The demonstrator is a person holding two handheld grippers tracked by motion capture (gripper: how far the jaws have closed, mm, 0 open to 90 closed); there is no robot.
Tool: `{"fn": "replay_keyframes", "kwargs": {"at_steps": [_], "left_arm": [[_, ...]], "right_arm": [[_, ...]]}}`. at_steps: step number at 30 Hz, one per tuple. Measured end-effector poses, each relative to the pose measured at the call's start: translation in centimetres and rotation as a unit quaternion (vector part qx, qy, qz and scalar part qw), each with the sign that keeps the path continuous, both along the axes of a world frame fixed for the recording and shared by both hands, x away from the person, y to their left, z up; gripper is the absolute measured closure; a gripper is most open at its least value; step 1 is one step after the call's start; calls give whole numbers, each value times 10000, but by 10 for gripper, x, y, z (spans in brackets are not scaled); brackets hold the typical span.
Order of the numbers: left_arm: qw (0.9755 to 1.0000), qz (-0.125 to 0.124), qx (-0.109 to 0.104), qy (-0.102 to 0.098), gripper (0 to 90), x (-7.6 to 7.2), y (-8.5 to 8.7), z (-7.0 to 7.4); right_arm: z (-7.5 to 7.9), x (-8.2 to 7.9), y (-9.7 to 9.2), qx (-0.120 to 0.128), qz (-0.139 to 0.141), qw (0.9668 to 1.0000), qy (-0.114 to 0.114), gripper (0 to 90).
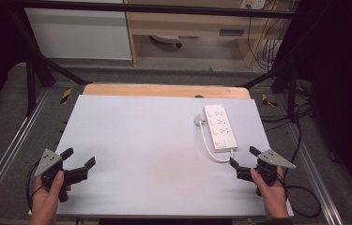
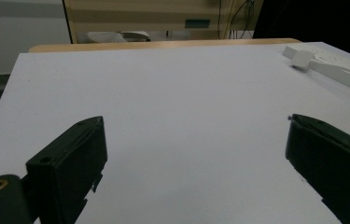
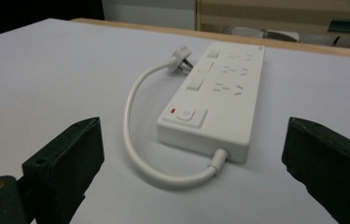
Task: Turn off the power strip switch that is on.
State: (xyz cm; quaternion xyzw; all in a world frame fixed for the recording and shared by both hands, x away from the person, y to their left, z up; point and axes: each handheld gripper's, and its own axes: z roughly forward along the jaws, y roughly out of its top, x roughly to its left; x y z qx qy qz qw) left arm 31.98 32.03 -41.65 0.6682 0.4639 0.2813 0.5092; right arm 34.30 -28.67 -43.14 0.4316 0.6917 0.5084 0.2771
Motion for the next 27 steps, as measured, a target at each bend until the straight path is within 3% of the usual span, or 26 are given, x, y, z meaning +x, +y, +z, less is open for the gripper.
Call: {"fn": "replay_keyframes", "kwargs": {"at_steps": [5,13,18,20,27], "left_arm": [[10000,-28,-52,-5,55,-1,0,0],[10000,-74,-2,25,55,-3,-1,0],[10000,-64,12,23,54,-5,-1,0],[10000,-14,6,-74,54,-5,0,4],[10000,-49,6,-34,53,-3,1,3]], "right_arm": [[5,1,6,48,-11,10000,-46,69],[9,6,13,205,13,9997,102,56],[12,6,18,188,41,9998,107,58],[13,5,18,187,19,9997,139,61],[19,6,17,221,30,9995,220,60]]}}
